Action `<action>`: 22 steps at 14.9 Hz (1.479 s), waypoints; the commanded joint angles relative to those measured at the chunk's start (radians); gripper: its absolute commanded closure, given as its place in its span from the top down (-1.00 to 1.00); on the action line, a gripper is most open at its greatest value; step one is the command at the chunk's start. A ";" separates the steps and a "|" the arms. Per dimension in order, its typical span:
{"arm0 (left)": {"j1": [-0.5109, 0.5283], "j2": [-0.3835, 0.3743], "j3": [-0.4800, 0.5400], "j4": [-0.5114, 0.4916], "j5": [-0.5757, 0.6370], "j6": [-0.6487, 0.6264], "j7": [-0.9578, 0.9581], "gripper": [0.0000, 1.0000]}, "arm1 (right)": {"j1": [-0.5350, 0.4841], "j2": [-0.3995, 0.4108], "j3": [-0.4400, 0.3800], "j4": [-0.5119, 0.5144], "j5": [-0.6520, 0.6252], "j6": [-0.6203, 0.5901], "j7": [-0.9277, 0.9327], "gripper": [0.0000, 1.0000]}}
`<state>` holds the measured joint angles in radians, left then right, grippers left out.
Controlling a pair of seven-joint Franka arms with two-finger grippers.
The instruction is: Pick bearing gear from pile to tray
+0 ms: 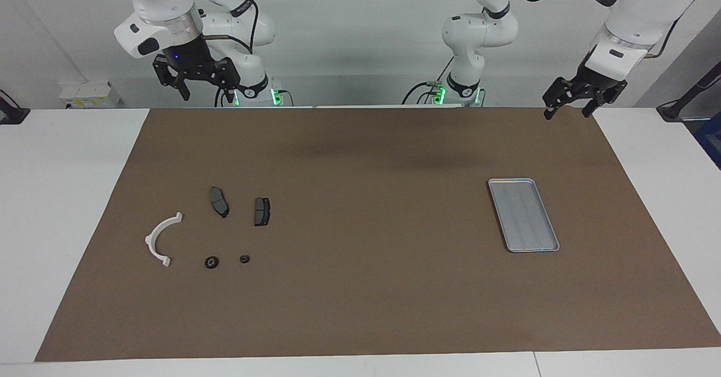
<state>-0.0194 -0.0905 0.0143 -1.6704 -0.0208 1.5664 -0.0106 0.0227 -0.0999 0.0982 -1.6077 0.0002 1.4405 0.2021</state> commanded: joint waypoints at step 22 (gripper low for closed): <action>-0.008 -0.015 0.007 -0.017 -0.005 0.001 0.004 1.00 | -0.023 -0.017 -0.002 -0.046 0.020 0.092 -0.067 1.00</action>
<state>-0.0194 -0.0906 0.0143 -1.6704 -0.0208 1.5664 -0.0106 0.0192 -0.1040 0.0935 -1.6100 0.0002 1.4741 0.1687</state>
